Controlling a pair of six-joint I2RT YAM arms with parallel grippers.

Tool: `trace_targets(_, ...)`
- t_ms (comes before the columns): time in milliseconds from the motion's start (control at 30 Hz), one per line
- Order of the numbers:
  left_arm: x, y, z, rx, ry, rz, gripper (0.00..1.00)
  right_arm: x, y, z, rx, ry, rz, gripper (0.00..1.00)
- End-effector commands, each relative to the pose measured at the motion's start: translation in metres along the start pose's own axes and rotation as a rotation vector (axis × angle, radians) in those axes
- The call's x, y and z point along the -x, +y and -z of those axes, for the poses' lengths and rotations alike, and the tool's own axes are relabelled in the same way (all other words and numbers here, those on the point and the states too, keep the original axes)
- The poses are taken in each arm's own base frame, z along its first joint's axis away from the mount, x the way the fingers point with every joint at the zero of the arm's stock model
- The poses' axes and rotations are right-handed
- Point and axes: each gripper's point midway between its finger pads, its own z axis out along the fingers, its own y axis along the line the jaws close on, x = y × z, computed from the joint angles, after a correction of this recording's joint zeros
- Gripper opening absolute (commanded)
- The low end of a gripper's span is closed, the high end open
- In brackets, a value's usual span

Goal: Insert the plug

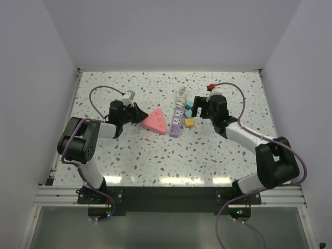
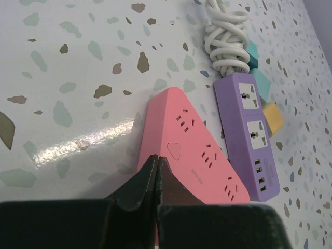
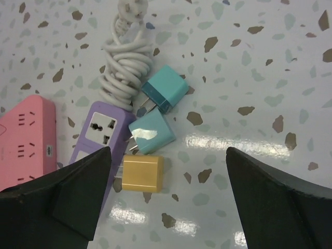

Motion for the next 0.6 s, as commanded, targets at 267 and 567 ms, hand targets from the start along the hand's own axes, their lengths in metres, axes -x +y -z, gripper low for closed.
trace_targets(267, -0.03, -0.013, -0.001, -0.059, 0.109, -0.062, 0.0, -0.043, 0.011, -0.025, -0.033, 0.148, 0.077, 0.92)
trace_targets(567, -0.007, -0.01, 0.014, 0.033, 0.026, -0.09, 0.54, -0.067, 0.024, -0.038, 0.037, 0.237, 0.089, 0.89)
